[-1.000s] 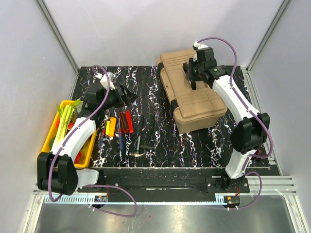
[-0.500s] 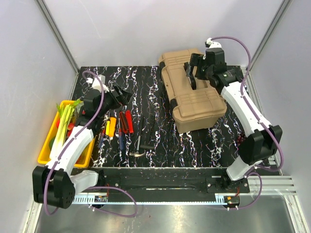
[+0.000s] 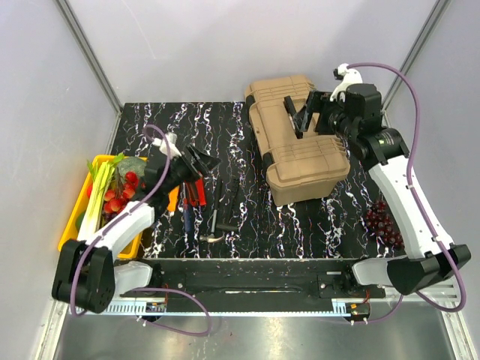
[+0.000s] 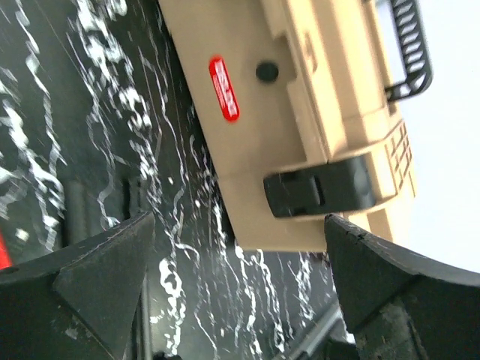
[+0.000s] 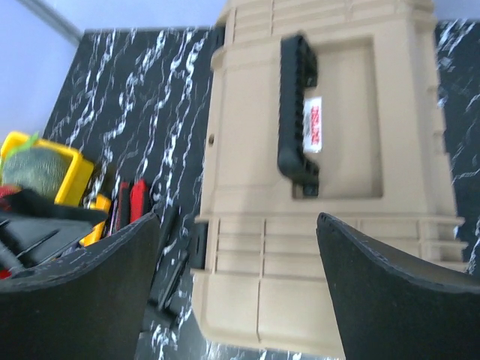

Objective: Pack the tool kit

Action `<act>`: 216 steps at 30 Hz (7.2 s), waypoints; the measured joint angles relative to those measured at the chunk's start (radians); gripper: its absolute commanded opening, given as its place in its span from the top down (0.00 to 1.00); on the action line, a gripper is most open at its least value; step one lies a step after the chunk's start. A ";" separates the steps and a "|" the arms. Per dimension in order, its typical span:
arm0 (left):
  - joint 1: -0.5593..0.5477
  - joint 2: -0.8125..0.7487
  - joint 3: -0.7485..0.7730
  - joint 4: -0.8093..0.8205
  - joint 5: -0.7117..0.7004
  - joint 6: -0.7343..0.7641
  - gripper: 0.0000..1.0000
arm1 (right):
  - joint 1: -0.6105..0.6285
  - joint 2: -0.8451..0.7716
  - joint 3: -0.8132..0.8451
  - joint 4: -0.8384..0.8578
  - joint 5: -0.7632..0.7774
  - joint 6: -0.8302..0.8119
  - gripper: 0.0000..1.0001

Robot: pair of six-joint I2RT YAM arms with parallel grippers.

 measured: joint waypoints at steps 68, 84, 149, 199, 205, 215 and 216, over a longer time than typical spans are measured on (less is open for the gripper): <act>-0.532 0.756 0.006 0.938 -0.573 -1.044 0.01 | -0.085 -0.128 -0.372 -0.086 0.225 0.015 0.10; -0.529 0.785 0.003 0.964 -0.599 -1.119 0.07 | -0.124 -0.150 -0.388 -0.072 0.151 0.202 0.19; -0.539 0.658 -0.042 0.771 -0.668 -1.027 0.73 | -0.119 -0.190 -0.446 0.000 0.120 0.262 0.18; -0.551 0.219 -0.263 0.628 -0.818 -1.065 0.09 | -0.094 -0.257 -0.550 0.014 0.013 0.401 0.14; -0.551 0.282 -0.205 0.568 -0.792 -1.116 0.09 | -0.092 -0.244 -0.531 -0.009 0.016 0.400 0.14; -0.550 0.355 -0.204 0.530 -0.772 -1.140 0.11 | -0.087 -0.234 -0.517 -0.027 0.023 0.398 0.14; -0.550 0.379 -0.203 0.535 -0.768 -1.141 0.12 | -0.087 -0.234 -0.517 -0.027 0.023 0.398 0.14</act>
